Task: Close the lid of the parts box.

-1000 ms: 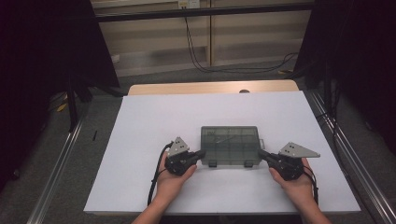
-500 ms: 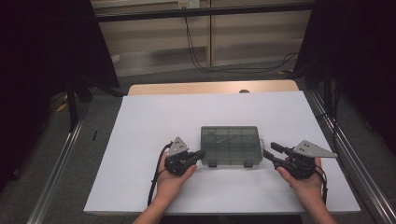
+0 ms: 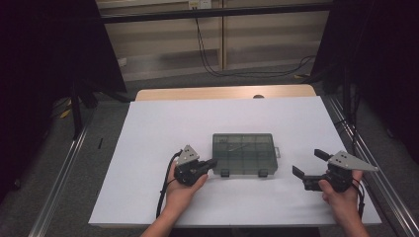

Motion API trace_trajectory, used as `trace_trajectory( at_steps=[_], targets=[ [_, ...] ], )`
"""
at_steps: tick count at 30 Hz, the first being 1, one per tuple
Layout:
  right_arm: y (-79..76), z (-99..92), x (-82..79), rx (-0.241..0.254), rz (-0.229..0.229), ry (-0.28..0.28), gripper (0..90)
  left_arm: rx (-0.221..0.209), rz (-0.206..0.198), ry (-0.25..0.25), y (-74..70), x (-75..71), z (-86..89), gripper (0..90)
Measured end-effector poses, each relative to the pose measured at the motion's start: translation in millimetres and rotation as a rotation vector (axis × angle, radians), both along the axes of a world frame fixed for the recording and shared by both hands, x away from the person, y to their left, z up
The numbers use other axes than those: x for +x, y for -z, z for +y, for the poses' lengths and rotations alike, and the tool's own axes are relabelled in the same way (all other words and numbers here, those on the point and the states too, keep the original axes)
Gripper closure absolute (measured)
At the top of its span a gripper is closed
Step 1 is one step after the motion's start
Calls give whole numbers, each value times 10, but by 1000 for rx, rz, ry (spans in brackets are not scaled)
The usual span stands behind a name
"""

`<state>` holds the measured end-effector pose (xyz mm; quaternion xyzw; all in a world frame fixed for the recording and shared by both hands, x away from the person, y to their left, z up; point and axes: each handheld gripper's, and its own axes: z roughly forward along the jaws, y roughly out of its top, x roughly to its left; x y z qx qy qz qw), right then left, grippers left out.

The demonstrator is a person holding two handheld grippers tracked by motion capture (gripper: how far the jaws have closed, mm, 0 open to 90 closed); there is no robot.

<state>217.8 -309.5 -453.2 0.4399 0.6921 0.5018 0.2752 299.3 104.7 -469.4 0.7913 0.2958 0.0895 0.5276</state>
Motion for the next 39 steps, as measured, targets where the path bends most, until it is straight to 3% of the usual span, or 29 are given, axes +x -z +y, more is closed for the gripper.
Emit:
trace_trajectory(
  at_steps=[11, 12, 17, 19, 21, 23, 27, 32, 39],
  targets=[
    [64, -286, -123, 14, 12, 43, 0, -8, 5, 4, -5, 0, -5, 879],
    [66, -291, -120, 14, 12, 46, 0, 1, 7, 0, -15, -5, 1, 845],
    [87, -301, -110, 14, 17, 50, 0, -52, 7, 18, -48, -10, 47, 659],
    [90, -296, -106, 12, 17, 47, 0, -72, 9, 11, -66, -19, 66, 530],
    [91, -291, -107, 12, 20, 46, 0, -62, 7, 4, -95, -34, 97, 393],
    [92, -288, -107, 7, 17, 45, 0, -69, 2, 25, -106, -49, 125, 237],
    [95, -287, -103, 8, 19, 48, 0, -76, 3, 50, -132, -66, 187, 48],
    [93, -289, -108, 8, 18, 47, 0, -89, 5, 43, -144, -67, 312, 0],
    [93, -295, -107, 12, 21, 48, 0, -54, -16, -9, -132, -80, 517, 0]
  ],
)
